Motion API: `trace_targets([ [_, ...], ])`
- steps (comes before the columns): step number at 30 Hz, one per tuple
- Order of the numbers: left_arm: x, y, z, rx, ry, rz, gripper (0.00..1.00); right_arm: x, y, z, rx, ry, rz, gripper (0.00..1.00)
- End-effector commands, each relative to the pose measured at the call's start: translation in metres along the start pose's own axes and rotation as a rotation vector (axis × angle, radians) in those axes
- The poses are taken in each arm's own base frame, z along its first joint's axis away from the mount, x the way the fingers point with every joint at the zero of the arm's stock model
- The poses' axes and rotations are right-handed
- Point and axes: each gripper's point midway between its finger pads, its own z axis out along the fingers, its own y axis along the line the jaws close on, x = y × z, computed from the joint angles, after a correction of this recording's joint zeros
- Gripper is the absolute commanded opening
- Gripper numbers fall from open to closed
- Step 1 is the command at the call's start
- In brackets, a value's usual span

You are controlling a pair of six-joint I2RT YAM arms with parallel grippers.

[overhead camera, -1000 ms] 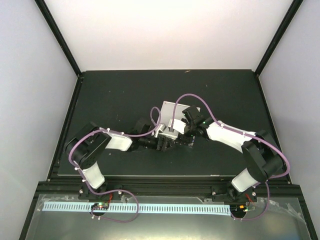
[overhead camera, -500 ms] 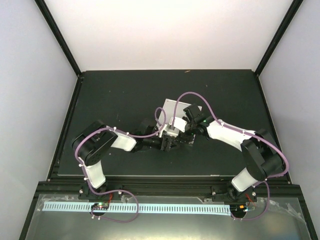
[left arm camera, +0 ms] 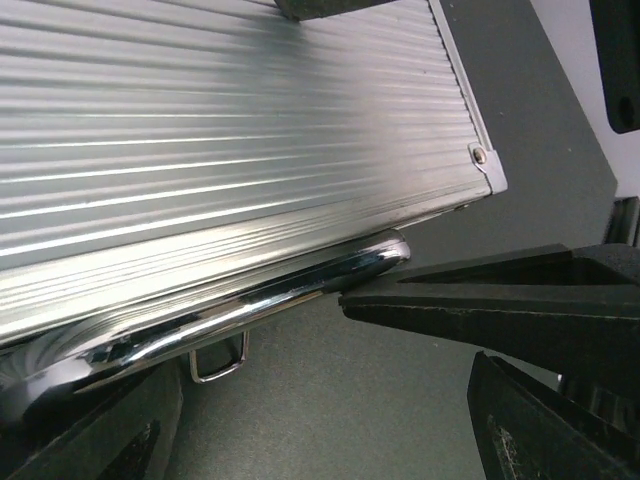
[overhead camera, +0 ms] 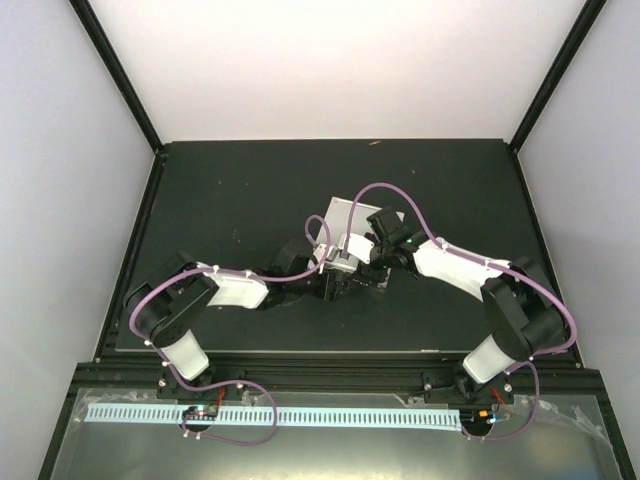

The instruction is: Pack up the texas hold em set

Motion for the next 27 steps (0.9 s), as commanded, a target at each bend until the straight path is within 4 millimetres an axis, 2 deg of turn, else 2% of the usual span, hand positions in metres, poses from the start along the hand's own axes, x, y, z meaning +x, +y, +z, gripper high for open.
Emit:
trace_targets([
  [1,-0.021,0.011,0.002,-0.078,-0.079,0.073,0.82,0.044,0.034,0.011,-0.146,0.159,0.067,0.78],
  [9,-0.004,0.006,0.020,-0.066,-0.036,0.095,0.82,0.043,0.036,0.010,-0.155,0.160,0.067,0.78],
  [18,-0.005,0.004,0.032,-0.083,-0.058,0.096,0.82,0.046,0.039,0.009,-0.170,0.167,0.060,0.77],
  [27,-0.023,-0.024,0.016,0.006,-0.108,0.065,0.75,0.043,0.037,0.008,-0.163,0.159,0.060,0.77],
])
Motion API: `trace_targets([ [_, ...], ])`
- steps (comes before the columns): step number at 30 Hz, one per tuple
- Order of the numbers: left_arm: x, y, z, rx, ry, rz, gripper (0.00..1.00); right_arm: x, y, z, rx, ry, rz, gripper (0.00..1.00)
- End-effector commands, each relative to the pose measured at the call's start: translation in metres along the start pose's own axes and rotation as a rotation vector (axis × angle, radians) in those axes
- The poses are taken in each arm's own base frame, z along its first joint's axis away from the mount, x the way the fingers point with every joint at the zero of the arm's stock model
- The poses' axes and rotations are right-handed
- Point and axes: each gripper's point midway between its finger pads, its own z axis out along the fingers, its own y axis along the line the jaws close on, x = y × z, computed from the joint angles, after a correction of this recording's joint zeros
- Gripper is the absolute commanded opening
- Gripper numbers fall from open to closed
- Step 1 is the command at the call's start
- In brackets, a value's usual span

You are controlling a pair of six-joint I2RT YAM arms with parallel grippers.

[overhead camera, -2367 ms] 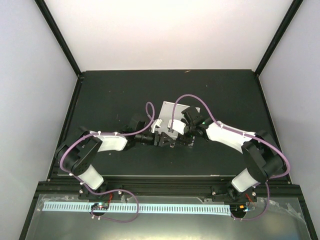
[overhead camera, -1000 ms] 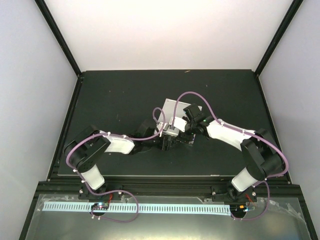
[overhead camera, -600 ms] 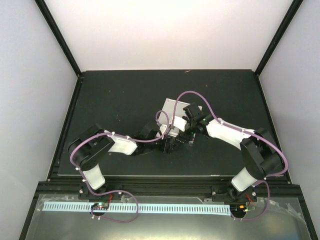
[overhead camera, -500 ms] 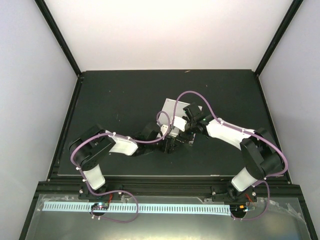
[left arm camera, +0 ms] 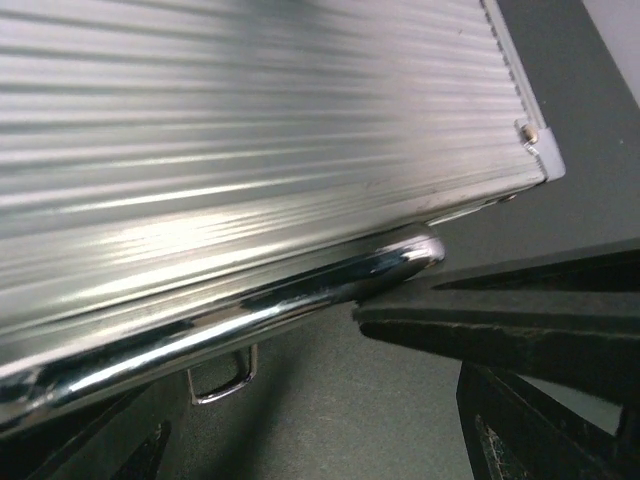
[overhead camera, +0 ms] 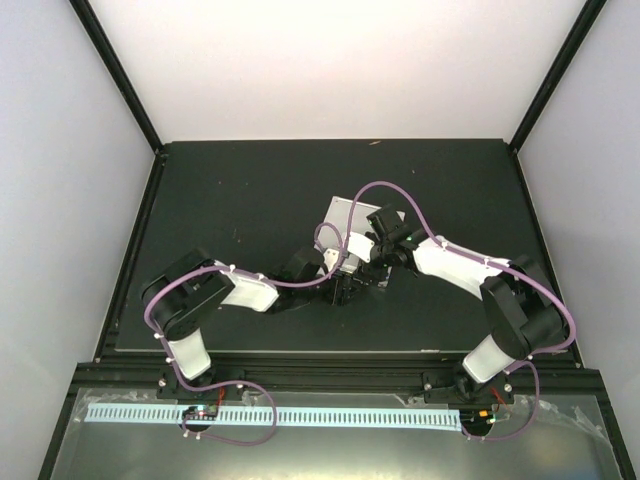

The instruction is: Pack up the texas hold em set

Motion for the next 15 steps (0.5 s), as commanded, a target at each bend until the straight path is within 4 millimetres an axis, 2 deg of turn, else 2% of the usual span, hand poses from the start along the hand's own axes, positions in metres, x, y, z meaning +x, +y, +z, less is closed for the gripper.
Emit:
trace_targets([
  [1,-0.038,-0.027,-0.010,0.078,-0.108,0.005,0.74,0.042,0.038,0.009,-0.152,0.148,0.059,0.77],
  [9,-0.052,-0.030,-0.016,0.098,-0.136,-0.020,0.71,0.039,0.037,0.010,-0.157,0.143,0.071,0.77],
  [15,-0.048,-0.005,-0.016,-0.049,-0.121,0.019,0.80,0.041,0.039,0.011,-0.160,0.147,0.070,0.77],
])
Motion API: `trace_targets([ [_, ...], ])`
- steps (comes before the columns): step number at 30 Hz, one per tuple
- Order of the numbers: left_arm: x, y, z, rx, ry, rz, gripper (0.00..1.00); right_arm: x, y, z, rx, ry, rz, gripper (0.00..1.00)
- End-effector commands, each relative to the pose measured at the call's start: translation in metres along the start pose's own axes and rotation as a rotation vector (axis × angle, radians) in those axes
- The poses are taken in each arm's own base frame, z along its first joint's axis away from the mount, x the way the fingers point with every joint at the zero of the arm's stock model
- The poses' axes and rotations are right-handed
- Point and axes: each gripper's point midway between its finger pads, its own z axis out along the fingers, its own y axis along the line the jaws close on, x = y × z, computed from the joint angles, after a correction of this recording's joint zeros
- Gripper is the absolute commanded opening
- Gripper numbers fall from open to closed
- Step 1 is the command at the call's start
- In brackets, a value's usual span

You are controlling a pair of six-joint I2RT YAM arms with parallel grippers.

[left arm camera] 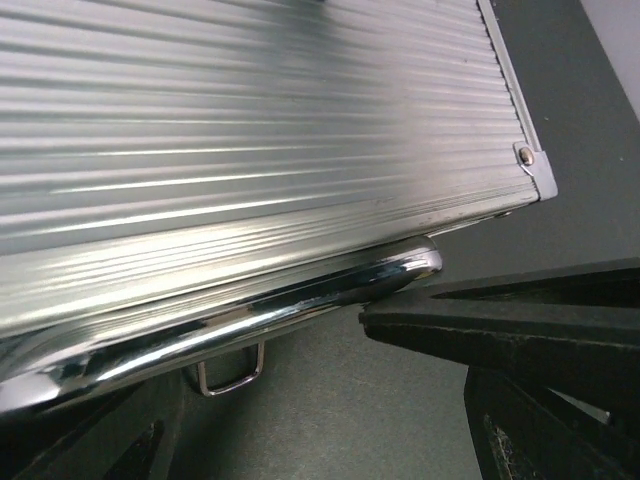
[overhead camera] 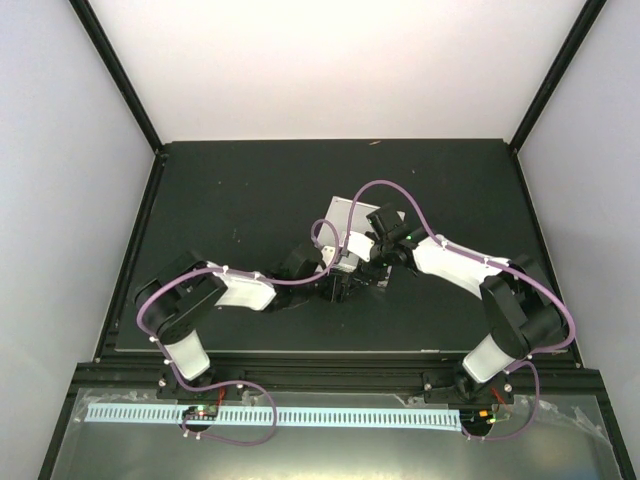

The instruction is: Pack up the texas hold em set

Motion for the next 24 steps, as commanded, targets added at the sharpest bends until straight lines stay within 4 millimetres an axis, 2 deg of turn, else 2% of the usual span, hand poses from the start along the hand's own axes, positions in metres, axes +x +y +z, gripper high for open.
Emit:
trace_targets([
  [1,-0.039,-0.004,-0.007,-0.055,-0.106,0.079,0.80,0.043,0.039,0.011,-0.154,0.145,0.052,0.77],
  [13,-0.023,0.008,0.020,-0.120,-0.085,0.174,0.81,0.046,0.043,0.015,-0.184,0.157,0.054,0.75],
  [16,-0.017,0.004,0.027,-0.089,-0.066,0.169,0.80,0.047,0.046,0.016,-0.197,0.161,0.048,0.75],
  [20,-0.022,-0.011,0.021,-0.018,-0.083,0.125,0.77,0.046,0.043,0.015,-0.195,0.163,0.045,0.74],
  [24,-0.039,-0.025,0.005,0.037,-0.140,0.088,0.75,0.040,0.040,0.011,-0.186,0.154,0.052,0.74],
])
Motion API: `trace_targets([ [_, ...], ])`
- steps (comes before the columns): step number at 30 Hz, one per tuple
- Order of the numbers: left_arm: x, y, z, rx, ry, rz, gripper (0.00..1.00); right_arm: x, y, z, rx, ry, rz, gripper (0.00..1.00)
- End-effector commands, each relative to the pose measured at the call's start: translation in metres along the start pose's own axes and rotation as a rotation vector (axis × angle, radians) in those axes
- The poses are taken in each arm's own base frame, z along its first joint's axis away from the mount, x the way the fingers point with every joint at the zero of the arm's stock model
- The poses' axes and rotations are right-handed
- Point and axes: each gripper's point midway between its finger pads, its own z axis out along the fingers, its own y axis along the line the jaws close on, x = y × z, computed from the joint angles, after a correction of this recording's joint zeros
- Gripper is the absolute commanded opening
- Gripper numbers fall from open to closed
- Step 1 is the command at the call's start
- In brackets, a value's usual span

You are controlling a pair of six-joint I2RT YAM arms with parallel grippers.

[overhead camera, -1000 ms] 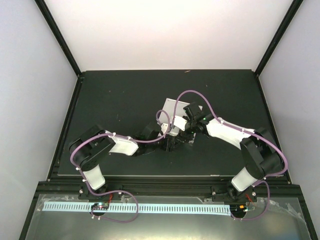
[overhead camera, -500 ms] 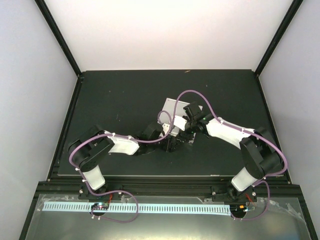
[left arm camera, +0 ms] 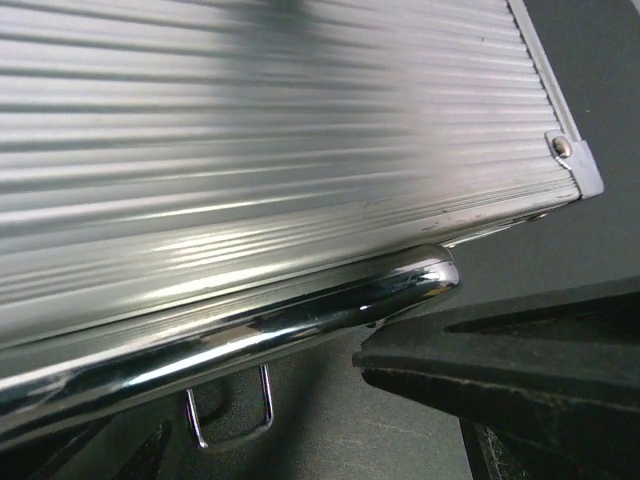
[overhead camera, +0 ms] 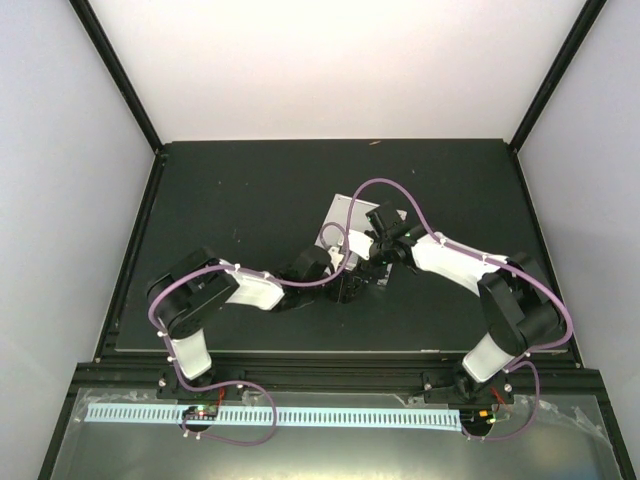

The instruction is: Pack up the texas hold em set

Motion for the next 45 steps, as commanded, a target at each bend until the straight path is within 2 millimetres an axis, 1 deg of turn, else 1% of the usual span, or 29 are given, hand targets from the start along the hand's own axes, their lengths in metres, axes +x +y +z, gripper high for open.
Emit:
trace_targets([
  [1,-0.048,-0.026,-0.017,0.106,-0.145,-0.018,0.75,0.040,0.044,0.009,-0.180,0.146,0.066,0.74],
  [5,-0.065,-0.028,-0.027,0.129,-0.183,-0.039,0.73,0.040,0.044,0.006,-0.178,0.146,0.077,0.74],
  [7,-0.069,-0.026,-0.029,0.136,-0.194,-0.056,0.73,0.040,0.045,0.006,-0.181,0.147,0.079,0.74],
  [14,-0.066,-0.023,-0.026,0.163,-0.178,-0.098,0.73,0.040,0.046,0.009,-0.190,0.145,0.084,0.74],
  [20,-0.071,-0.026,-0.033,0.179,-0.194,-0.123,0.72,0.039,0.045,0.012,-0.200,0.142,0.106,0.74],
  [27,-0.077,-0.024,-0.032,0.202,-0.197,-0.151,0.72,0.039,0.037,0.011,-0.214,0.137,0.163,0.74],
  [33,-0.082,-0.025,-0.034,0.228,-0.206,-0.176,0.71,0.042,0.037,0.012,-0.225,0.145,0.176,0.73],
  [38,-0.082,-0.024,-0.034,0.239,-0.203,-0.182,0.70,0.041,0.035,0.013,-0.230,0.144,0.185,0.72],
  [45,-0.084,-0.024,-0.036,0.264,-0.200,-0.202,0.67,0.041,0.036,0.015,-0.246,0.146,0.201,0.71],
])
